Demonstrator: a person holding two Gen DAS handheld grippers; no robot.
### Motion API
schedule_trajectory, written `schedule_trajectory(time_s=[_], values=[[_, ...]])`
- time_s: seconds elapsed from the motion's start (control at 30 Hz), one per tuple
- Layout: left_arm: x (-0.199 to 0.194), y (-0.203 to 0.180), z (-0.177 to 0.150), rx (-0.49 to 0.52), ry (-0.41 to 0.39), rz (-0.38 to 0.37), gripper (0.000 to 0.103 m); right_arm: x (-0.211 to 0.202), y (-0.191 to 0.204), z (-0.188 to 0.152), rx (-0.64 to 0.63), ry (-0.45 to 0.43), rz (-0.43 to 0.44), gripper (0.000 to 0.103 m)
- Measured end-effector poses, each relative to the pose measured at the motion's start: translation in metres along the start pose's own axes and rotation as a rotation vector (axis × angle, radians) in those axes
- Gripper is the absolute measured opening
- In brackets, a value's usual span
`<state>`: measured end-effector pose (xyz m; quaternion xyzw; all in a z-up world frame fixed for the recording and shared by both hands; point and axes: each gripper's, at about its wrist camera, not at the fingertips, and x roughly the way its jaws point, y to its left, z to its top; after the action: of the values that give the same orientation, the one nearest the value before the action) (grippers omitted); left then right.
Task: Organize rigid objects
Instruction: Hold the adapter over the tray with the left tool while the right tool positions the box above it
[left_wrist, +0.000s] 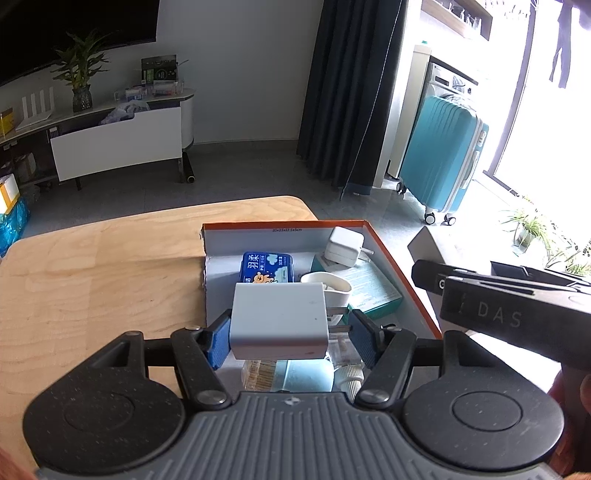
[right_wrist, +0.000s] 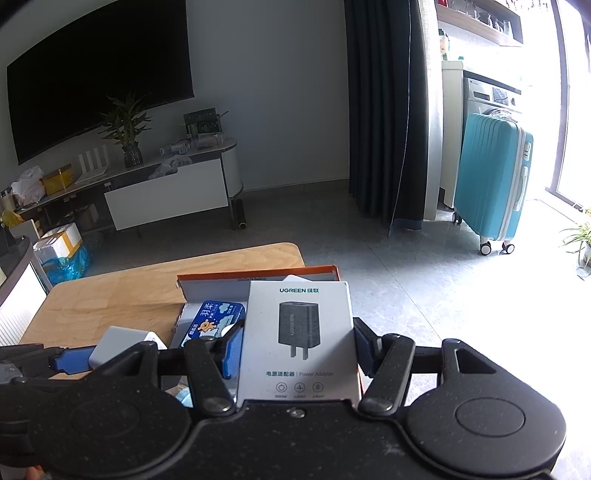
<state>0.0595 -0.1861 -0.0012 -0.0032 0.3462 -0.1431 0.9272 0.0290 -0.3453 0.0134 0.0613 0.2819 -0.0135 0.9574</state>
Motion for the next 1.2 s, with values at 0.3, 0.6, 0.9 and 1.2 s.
schedule_trajectory(time_s=[0.3, 0.6, 0.9, 1.2], values=[[0.003, -0.002, 0.003, 0.002, 0.003, -0.001, 0.066, 0.001, -0.002, 0.004, 0.004, -0.002, 0.002, 0.071], [0.009, -0.004, 0.007, 0.007, 0.010, -0.004, 0.066, 0.002, -0.002, 0.006, 0.005, 0.000, 0.004, 0.071], [0.016, -0.007, 0.007, 0.015, 0.021, -0.011, 0.066, 0.004, -0.004, 0.008, 0.012, 0.010, 0.001, 0.071], [0.017, -0.008, 0.006, 0.015, 0.024, -0.020, 0.066, 0.008, -0.002, 0.009, 0.012, 0.018, 0.002, 0.071]])
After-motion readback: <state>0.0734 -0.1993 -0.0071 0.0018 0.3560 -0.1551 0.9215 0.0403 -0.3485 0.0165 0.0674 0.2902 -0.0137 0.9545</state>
